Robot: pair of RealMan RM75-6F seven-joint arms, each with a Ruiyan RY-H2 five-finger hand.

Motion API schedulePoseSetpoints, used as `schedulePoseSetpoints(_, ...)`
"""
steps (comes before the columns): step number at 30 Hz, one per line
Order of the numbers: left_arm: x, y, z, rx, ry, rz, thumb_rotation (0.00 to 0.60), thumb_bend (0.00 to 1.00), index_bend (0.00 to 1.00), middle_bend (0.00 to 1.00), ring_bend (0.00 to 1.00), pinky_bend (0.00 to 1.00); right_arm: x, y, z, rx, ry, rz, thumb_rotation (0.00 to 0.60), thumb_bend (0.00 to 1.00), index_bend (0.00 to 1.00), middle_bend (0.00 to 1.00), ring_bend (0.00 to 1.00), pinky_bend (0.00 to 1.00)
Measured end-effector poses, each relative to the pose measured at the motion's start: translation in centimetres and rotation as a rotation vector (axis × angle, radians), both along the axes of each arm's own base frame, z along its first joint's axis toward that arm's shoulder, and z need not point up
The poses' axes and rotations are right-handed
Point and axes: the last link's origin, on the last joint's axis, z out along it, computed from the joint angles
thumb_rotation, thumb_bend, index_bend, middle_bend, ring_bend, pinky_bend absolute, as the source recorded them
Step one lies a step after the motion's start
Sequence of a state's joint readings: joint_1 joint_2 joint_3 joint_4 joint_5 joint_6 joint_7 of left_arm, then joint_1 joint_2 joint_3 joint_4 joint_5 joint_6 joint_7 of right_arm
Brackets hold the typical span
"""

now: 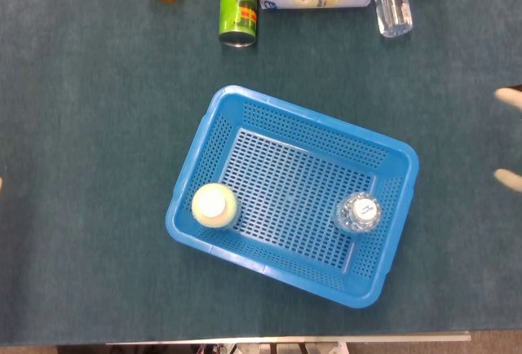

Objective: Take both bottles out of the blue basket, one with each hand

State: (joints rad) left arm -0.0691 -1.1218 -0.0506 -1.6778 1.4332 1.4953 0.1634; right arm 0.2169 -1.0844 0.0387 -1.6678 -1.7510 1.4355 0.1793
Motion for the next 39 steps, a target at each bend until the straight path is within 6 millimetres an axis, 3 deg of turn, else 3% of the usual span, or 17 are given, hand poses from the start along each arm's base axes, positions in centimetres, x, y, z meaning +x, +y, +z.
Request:
schedulePoseSetpoints(7,-0.1,-0.4,0.3,0.01,-0.029,0.027,0.6,0.2,0.38,0.36,0.29,0.53,1.9,-0.7,-1.4,0.089,-0.002,0.095,0.6,0.0,0.19,0.25,0.24,0.44)
schedulePoseSetpoints(24,0.2,-1.7,0.7,0.042,0.003,0.062,0.6,0.2,0.38,0.36,0.29,0.53,3.8,-1.3,-2.9,0.278,-0.073,0.2,0.6,0.0,0.19,0.28,0.24,0.44)
schedulePoseSetpoints(39,0.7,-1.9,0.8,0.057,0.022,0.079,0.6,0.2,0.38,0.36,0.29,0.53,6.2,-3.1,-4.1,0.472,0.004,0.32,0.6,0.0,0.19,0.3,0.25,0.44)
